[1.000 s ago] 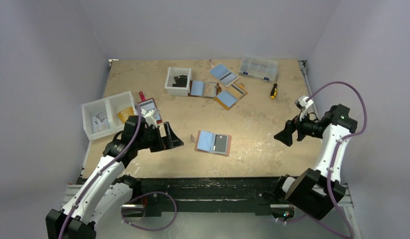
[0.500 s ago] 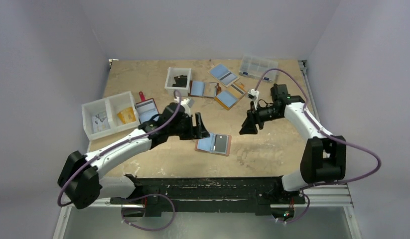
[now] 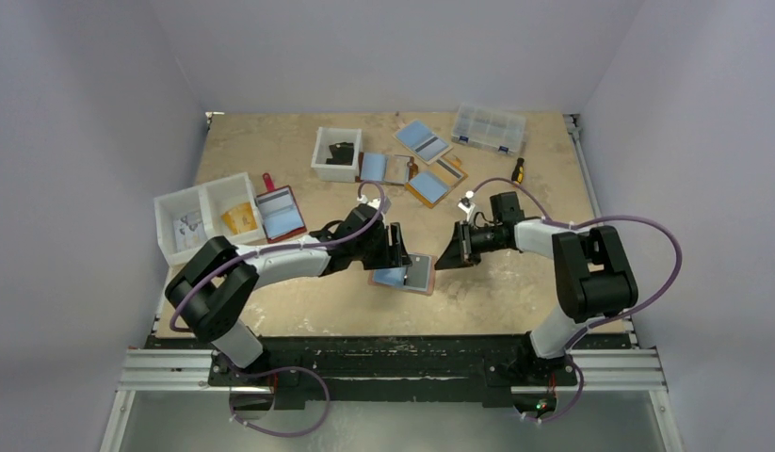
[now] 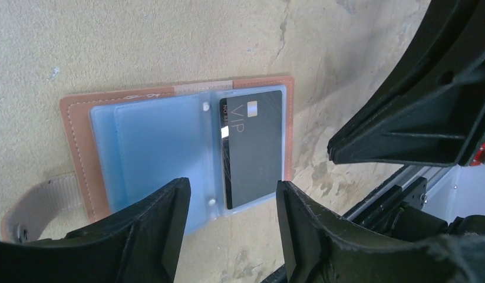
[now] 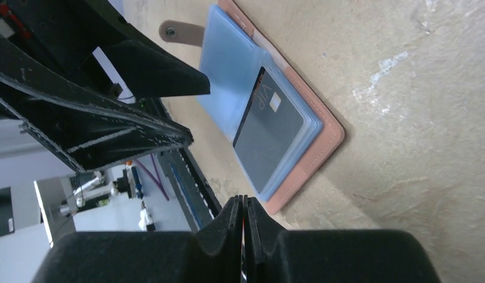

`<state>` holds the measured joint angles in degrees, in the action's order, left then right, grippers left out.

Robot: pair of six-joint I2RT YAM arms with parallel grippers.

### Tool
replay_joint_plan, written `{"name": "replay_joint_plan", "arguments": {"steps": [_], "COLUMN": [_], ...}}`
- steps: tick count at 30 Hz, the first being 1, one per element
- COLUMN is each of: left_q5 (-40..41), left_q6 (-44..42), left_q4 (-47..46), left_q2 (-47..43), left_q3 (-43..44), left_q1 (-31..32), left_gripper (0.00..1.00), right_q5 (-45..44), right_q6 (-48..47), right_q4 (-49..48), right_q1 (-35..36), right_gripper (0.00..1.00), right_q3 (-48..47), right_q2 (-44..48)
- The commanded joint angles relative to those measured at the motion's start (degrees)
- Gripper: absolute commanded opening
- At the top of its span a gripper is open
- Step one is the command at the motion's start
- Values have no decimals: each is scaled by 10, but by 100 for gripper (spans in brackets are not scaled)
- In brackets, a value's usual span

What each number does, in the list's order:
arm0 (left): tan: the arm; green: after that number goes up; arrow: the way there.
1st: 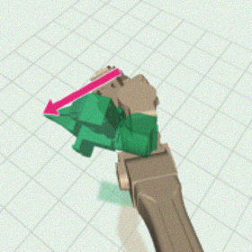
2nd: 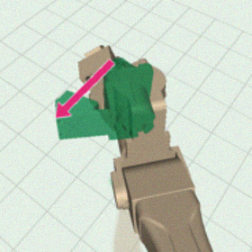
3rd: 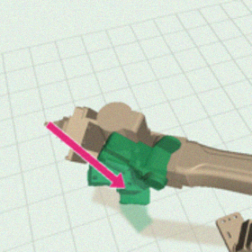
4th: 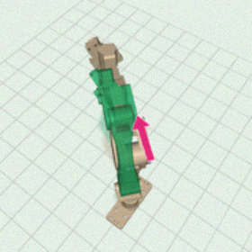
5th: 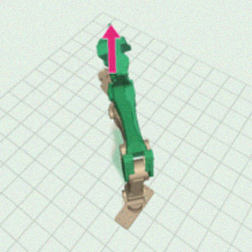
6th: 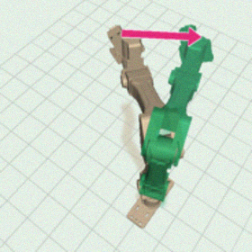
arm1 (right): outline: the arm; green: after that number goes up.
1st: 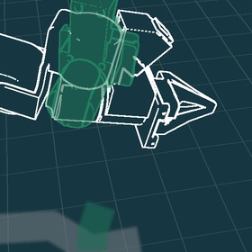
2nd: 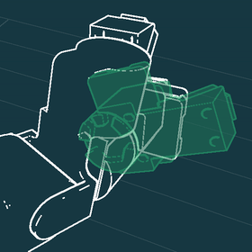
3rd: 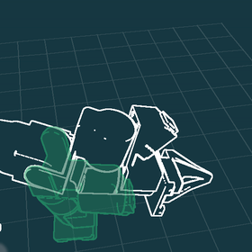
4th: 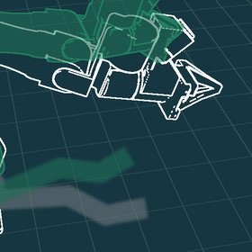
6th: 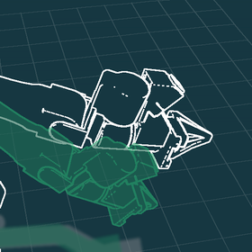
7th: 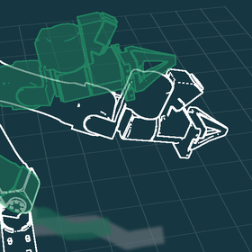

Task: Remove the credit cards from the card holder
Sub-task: Remove the credit card from the card holder.

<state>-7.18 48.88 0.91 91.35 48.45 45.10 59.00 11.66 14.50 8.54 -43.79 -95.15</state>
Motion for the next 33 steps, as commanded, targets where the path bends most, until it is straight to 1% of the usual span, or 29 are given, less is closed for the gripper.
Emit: {"name": "replay_joint_plan", "arguments": {"steps": [1, 8, 13, 18, 26, 33], "left_q5": [5, -11, -32, -44, -48, -58], "left_q6": [3, 5, 9, 12, 10, 12], "left_q4": [-49, -68, -91, -101, -102, -112], "left_q2": [18, 32, 42, 54, 70, 81], "left_q3": [23, 13, 2, 2, 4, 3], "left_q1": [1, 0, 1, 1, 0, 0], "left_gripper": [58, 54, 52, 50, 48, 48], "right_q5": [-51, -49, -55, -72, -103, -108], "right_q6": [110, 116, 114, 114, 113, 121], "right_q4": [-131, -142, -142, -142, -140, -142], "right_q1": [16, 40, 55, 61, 65, 67], "right_gripper": [13, 18, 23, 29, 31, 32], "right_q3": [15, 6, 2, 5, 16, 17], "right_q2": [32, -13, -16, -17, -10, -21]}}
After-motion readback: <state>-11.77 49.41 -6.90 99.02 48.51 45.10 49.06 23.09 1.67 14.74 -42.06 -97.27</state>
